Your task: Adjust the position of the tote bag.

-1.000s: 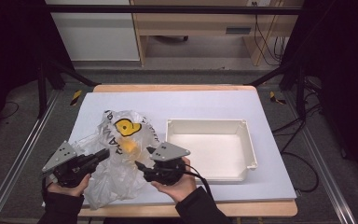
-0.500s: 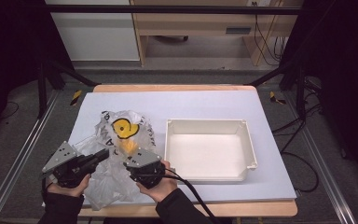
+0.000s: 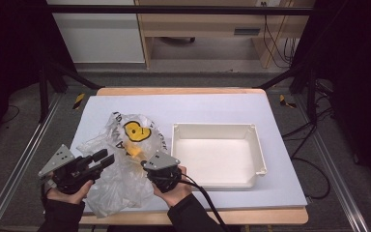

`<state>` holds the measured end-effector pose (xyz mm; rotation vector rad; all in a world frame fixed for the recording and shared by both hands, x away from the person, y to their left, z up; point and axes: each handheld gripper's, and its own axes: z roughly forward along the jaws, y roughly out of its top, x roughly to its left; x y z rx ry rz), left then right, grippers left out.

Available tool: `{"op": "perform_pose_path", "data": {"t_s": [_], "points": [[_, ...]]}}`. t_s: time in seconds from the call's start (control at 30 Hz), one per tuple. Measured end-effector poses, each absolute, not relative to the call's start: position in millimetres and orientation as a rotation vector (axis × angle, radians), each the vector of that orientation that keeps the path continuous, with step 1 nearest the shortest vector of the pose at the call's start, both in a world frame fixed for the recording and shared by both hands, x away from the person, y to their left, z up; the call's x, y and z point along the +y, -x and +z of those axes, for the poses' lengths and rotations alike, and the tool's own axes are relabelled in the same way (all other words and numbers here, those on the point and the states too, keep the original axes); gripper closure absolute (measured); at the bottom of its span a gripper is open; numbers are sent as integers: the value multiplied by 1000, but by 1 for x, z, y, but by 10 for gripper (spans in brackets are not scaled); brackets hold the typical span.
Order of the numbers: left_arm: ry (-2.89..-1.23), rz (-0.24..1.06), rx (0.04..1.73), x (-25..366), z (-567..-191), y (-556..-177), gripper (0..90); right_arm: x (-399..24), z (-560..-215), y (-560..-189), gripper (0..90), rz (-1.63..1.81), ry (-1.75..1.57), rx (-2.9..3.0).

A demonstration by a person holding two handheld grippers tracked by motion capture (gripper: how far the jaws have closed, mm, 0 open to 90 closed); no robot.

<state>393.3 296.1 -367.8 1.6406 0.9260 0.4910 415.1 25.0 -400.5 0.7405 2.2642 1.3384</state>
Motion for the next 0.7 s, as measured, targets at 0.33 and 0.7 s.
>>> {"op": "perform_pose_path", "data": {"t_s": [0.33,0.7], "points": [[-1554,599,1041,338,-363,-400,423,12,-410,-418,900,1312,-829,2266],[-1686,631,1123,346,-397,-429,291,14,-423,-417,900,1283,-848,2284]]}}
